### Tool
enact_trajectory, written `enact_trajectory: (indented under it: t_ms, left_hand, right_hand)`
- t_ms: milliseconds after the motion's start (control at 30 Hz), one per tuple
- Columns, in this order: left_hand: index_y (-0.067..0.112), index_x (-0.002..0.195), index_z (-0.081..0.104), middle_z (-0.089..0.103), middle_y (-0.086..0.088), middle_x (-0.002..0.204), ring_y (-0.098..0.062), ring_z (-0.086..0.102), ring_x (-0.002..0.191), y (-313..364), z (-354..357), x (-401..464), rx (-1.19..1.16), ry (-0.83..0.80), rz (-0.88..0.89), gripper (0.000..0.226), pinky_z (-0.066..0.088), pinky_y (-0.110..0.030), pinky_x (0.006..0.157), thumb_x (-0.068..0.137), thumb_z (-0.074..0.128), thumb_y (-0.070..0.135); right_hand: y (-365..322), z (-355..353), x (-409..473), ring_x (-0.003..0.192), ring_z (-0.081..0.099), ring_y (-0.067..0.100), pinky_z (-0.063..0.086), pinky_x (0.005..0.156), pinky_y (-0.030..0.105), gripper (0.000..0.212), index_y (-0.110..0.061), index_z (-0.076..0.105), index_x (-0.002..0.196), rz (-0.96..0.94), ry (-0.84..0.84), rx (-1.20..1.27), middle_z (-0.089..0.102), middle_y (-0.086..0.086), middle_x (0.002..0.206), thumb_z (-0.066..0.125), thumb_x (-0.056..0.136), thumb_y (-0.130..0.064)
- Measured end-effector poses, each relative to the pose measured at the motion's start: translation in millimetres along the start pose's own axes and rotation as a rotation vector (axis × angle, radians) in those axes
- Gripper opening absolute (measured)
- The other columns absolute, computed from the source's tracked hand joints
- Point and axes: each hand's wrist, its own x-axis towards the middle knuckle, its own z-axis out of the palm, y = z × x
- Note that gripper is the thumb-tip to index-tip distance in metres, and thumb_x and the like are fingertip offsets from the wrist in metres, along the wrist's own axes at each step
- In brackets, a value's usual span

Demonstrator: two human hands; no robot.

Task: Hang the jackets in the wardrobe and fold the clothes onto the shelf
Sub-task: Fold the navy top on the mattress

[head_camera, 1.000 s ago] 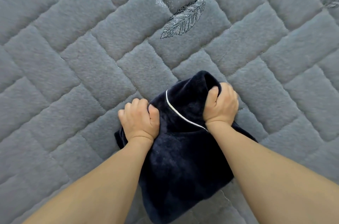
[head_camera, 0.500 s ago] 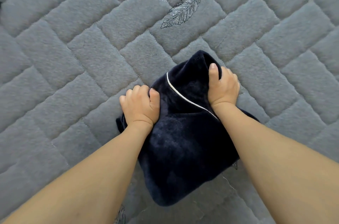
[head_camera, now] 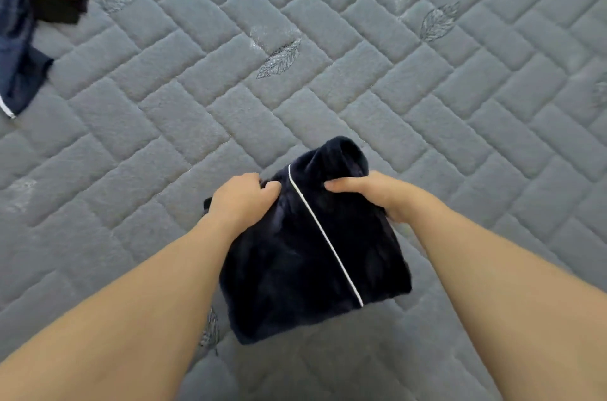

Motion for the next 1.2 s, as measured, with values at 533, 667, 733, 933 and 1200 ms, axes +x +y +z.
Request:
enact_trajectory:
  t_ms: [533,667,733,933,1200]
  left_hand:
    - [0.019,0.061,0.041,0.043,0.007,0.049,-0.011,0.034,0.043,352,-70,-256,0.311,0.281,1.289,0.033,0.018,-0.028,0.045,0.074,0.036,0.049]
    - [0.02,0.059,0.035,0.043,0.007,0.048,-0.013,0.037,0.042,399,-78,-355,0.299,0.249,1.572,0.03,0.019,-0.027,0.046,0.073,0.035,0.047]
    - [0.022,0.059,0.034,0.043,0.008,0.049,-0.011,0.037,0.043,417,-78,-409,0.323,0.224,1.719,0.029,0.02,-0.027,0.046,0.074,0.036,0.047]
    - [0.023,0.064,0.041,0.045,0.007,0.054,-0.018,0.045,0.05,441,-56,-573,0.411,0.172,2.111,0.03,0.025,-0.03,0.049,0.076,0.035,0.05]
    - [0.025,0.06,0.03,0.036,0.008,0.05,-0.015,0.034,0.045,405,-7,-808,0.285,0.077,2.559,0.031,0.016,-0.028,0.047,0.075,0.036,0.051]
  right_hand:
    - [150,-2,-471,0.107,0.066,0.024,0.053,0.093,0.042,0.056,-0.029,0.062,0.114,-0.262,0.894,0.465,0.072,0.005,0.109,0.071,0.06,-0.019]
    - [182,54,-580,0.097,0.069,0.008,0.055,0.086,0.034,0.044,-0.048,0.065,0.101,-0.275,1.005,0.433,0.073,-0.013,0.102,0.083,0.063,-0.036]
    - [204,88,-623,0.097,0.068,0.007,0.055,0.082,0.027,0.069,-0.042,0.059,0.115,-0.198,1.127,0.485,0.07,-0.013,0.108,0.089,0.053,-0.05]
    - [271,197,-721,0.097,0.064,0.011,0.056,0.078,0.03,0.072,-0.035,0.046,0.123,0.006,1.373,0.509,0.062,-0.009,0.11,0.072,0.056,-0.034]
    - [360,363,-828,0.078,0.059,0.015,0.047,0.058,0.03,0.035,-0.021,0.044,0.1,0.496,1.639,0.537,0.057,-0.001,0.093,0.062,0.07,-0.02]
